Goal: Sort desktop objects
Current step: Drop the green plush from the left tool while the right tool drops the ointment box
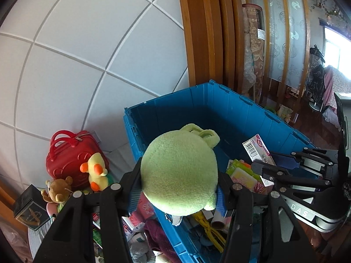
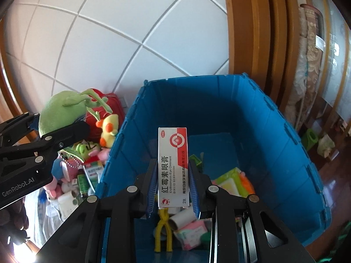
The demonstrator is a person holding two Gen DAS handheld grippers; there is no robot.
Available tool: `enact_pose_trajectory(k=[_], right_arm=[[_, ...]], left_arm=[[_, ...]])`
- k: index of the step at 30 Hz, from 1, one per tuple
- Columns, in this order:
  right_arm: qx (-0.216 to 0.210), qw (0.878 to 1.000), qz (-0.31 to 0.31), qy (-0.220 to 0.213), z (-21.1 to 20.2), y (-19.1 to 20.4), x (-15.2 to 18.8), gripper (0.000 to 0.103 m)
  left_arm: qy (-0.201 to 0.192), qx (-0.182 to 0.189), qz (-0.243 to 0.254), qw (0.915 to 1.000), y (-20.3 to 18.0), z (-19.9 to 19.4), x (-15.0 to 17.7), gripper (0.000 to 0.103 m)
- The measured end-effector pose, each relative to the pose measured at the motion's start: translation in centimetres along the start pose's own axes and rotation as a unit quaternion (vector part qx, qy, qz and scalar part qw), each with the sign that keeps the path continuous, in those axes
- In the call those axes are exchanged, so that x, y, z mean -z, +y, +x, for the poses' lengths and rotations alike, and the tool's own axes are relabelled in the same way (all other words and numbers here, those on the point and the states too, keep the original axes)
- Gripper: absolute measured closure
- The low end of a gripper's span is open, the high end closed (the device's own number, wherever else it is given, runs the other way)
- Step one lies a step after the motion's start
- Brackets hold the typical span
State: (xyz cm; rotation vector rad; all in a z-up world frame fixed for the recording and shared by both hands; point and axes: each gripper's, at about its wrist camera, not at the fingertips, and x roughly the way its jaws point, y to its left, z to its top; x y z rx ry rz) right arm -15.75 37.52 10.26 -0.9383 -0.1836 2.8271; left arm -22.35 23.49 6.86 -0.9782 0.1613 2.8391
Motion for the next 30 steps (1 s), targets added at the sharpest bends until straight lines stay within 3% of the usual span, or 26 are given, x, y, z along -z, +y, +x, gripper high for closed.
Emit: enact_pose_trajectory(k=[9,22,25,26,27,28,29,30], right_arm=[[0.009,1.000,0.005,0.010,0.2,-3.2,0.2,0.077],[-0.008,1.000,-0.005,0.015,1.0,-5.2,0.5,0.077],[-0.008,1.000,-0.009,0.012,1.1,-5.4,0.4,0.076],[-0.001,1.000,-0.009,0.010,1.1,-5.5,0.3,0.067],[0.009,1.000,-0.008,0.009,1.1,-5.7,0.2,0.033],[0.018,1.000,-0.003,0.005,0.9,-5.9,0.2,0.013],[0.024,1.000,0.000,-0.002,0.7,-6.1,0.1,0.002],[0.029,1.000,0.002,-0.007,0.5,-6.2,0.1,0.001]], left_arm=[[0.006,0.023,0.009,0.9997,-2.8,1.9,-1.3,0.050],[0.011,0.033,0.010,0.9993,-3.7,3.5,-1.7,0.050],[0.016,0.032,0.009,0.9993,-3.8,3.6,-2.0,0.045],[0.019,0.029,0.008,0.9994,-3.8,3.7,-2.0,0.033],[0.018,0.022,0.006,0.9996,-3.7,3.6,-2.0,0.016],[0.014,0.016,0.002,0.9998,-3.5,3.5,-2.0,0.010],[0.012,0.009,-0.002,0.9999,-3.2,3.3,-1.9,0.005],[0.011,0.003,-0.006,0.9999,-3.0,3.1,-1.9,0.005]])
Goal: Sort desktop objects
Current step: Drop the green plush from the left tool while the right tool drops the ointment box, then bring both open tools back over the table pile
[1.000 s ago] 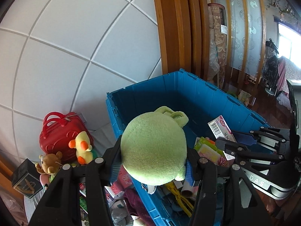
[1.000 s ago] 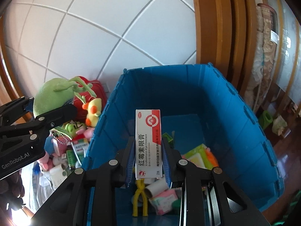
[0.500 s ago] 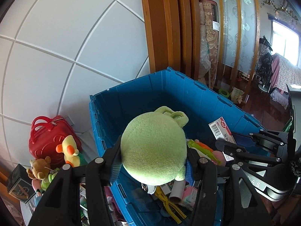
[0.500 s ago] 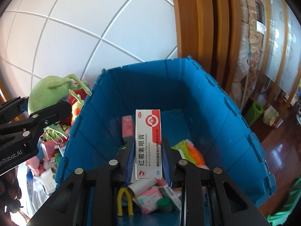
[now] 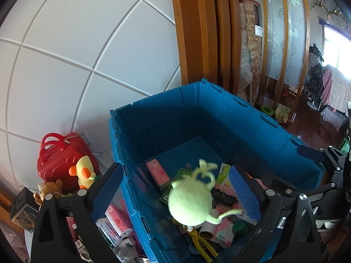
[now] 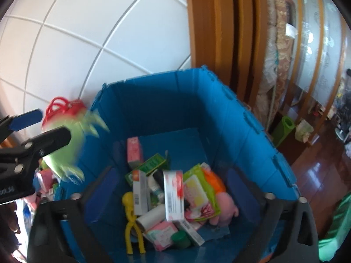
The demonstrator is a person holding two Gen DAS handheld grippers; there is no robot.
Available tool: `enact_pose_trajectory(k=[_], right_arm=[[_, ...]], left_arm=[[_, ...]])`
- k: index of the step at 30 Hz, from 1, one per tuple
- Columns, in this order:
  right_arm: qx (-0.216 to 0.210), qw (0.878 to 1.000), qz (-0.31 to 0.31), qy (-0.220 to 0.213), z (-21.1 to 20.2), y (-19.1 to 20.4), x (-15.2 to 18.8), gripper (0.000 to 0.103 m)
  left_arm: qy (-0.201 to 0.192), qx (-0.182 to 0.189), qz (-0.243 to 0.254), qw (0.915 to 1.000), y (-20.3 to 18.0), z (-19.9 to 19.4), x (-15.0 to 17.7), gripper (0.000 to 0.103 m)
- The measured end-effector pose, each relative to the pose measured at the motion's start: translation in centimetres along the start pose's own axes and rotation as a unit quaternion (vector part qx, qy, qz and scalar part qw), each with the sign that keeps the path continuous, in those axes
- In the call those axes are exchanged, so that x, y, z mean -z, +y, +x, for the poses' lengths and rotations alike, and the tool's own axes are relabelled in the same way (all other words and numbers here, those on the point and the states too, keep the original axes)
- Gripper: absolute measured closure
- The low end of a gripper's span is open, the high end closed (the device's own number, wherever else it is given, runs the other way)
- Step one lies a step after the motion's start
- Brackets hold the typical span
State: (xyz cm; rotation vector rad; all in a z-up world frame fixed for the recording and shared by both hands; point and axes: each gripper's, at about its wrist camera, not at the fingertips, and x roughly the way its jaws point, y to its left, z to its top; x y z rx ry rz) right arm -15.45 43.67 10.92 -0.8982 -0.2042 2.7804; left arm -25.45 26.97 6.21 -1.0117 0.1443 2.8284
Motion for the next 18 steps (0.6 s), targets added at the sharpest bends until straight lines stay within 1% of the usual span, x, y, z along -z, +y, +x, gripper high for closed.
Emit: enact_pose_trajectory(k=[3,5,8,11,15,18], right_arm=[[-0.002,1.000,-0.002,-0.001,-0.3,0.2,0.0,0.001],[-0.010,1.000,-0.008,-0.016,-0.6,0.7,0.0,0.001],[-0.018,1.000,-0.017,-0.015,-1.1,1.9,0.1,0.001],[-0.027,0.999,-0.029,-0.014,-1.8,3.4,0.2,0.000],[-0.040,0.998,-0.046,-0.009,-2.7,5.8,0.4,0.000],[-0.048,0.997,-0.057,-0.009,-3.3,7.6,0.6,0.000]], left_arm=[[0.006,-0.009,-0.009,0.9999,1.0,-0.3,0.3,0.005],[0.006,-0.017,-0.013,0.9998,1.6,-0.8,0.6,0.005],[0.006,-0.026,-0.025,0.9993,2.7,-1.9,1.3,0.005],[0.002,-0.037,-0.035,0.9987,4.2,-3.2,2.2,0.005],[0.007,-0.044,-0.058,0.9973,6.4,-4.7,3.7,0.005],[0.009,-0.061,-0.072,0.9955,7.8,-5.7,4.9,0.005]])
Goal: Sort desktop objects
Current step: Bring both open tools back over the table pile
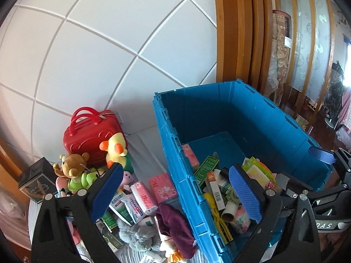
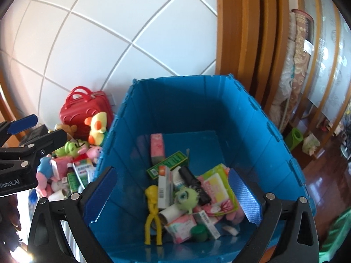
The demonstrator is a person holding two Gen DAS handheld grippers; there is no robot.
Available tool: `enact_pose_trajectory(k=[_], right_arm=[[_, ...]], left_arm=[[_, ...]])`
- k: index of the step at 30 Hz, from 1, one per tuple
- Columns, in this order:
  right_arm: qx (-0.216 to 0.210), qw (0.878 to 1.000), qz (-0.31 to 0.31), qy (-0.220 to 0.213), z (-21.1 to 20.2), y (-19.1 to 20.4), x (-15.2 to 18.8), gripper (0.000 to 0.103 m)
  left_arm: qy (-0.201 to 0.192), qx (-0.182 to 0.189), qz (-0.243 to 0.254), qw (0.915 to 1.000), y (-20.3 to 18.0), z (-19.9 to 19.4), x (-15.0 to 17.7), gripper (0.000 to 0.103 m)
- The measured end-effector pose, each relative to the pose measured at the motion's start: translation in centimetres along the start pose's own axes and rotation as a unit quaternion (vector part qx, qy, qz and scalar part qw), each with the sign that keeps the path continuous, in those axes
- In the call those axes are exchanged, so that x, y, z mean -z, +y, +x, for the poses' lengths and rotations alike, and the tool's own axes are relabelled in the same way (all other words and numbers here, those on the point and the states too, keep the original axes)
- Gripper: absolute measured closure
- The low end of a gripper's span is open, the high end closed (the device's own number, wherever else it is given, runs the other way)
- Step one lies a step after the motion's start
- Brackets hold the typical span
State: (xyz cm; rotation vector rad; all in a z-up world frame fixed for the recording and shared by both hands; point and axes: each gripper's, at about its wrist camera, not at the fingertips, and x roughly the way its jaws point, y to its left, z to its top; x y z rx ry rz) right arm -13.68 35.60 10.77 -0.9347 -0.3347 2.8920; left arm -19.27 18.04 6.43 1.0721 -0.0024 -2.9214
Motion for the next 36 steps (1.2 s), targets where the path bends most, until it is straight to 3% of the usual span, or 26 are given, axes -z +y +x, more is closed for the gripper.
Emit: enact_pose_trajectory(k=[19,36], right_arm=[[-0.034,0.997,-0.063,0.013,-1.3,11.0,0.9,0.000],[-0.055,0.995,-0.077,0.013,-3.2,16.3,1.9,0.000]], left_arm=[[0.007,-0.072,-0.079,0.9942,10.8,-4.9,5.6,0.005],[0.023,-0.092,-0.126,0.9874,17.2,-7.1,9.6,0.005]])
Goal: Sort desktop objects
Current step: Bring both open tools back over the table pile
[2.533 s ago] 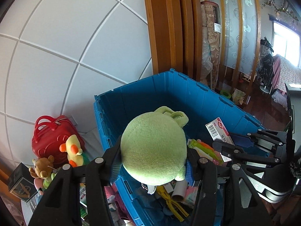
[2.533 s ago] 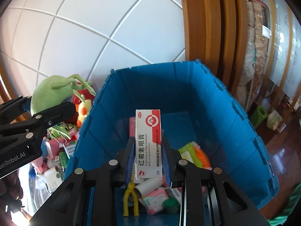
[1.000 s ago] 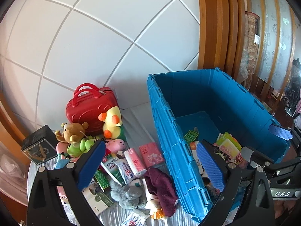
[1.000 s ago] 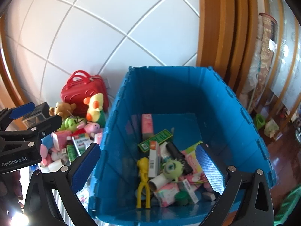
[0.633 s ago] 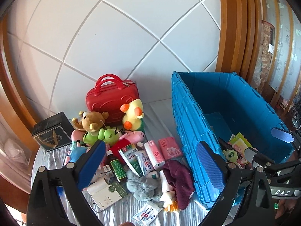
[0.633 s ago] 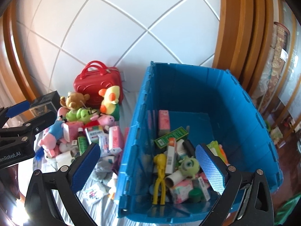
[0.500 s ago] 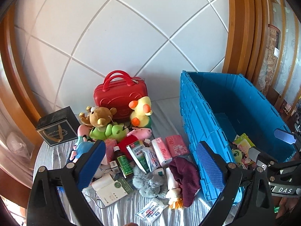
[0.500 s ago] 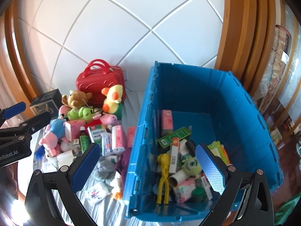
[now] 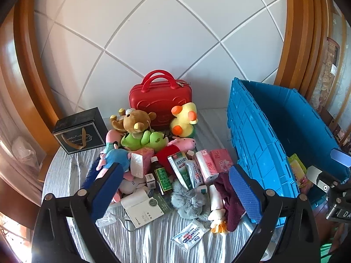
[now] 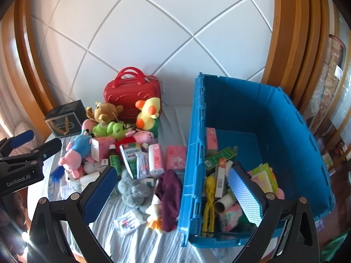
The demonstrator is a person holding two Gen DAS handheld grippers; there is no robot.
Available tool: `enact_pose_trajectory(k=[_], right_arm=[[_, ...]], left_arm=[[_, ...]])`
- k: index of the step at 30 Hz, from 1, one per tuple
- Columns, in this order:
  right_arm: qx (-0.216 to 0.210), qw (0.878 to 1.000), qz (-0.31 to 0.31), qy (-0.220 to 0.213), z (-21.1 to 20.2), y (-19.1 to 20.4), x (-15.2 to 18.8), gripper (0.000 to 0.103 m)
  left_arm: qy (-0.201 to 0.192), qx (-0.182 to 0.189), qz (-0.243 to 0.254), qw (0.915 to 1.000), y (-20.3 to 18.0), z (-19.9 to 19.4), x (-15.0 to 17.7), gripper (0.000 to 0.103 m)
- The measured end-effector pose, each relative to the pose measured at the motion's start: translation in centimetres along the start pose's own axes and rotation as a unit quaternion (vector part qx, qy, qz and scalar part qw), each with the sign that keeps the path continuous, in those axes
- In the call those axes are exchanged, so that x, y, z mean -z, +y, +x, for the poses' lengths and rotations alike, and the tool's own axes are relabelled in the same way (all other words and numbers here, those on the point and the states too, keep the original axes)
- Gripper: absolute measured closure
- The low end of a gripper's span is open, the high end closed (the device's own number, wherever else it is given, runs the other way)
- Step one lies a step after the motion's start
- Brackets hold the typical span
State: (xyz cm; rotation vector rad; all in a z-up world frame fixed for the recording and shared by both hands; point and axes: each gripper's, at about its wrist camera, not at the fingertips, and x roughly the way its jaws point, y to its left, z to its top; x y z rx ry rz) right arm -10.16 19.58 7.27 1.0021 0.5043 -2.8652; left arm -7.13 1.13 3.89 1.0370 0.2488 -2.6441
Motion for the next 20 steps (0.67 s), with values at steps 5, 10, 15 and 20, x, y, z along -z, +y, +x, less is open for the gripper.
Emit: enact_pose_trajectory(k=[5,10,15,20], right_arm=[[-0.003,1.000,0.001,0.000,0.0,0.5,0.0,0.000],[-0.005,1.000,0.000,-0.001,-0.1,0.8,0.0,0.000],[-0.007,1.000,-0.002,0.000,-0.1,1.1,0.0,0.000],[-0.008,1.000,-0.003,0.001,0.0,1.2,0.0,0.000]], left_arm=[[0.004,0.000,-0.006,1.0000,0.6,0.1,0.0,0.005],[-0.002,-0.007,-0.004,1.0000,0.8,-0.2,0.0,0.005],[-0.004,-0.009,-0.019,0.9998,1.3,-0.2,0.0,0.005],[-0.006,-0.016,-0.015,0.9997,1.2,-0.4,0.1,0.005]])
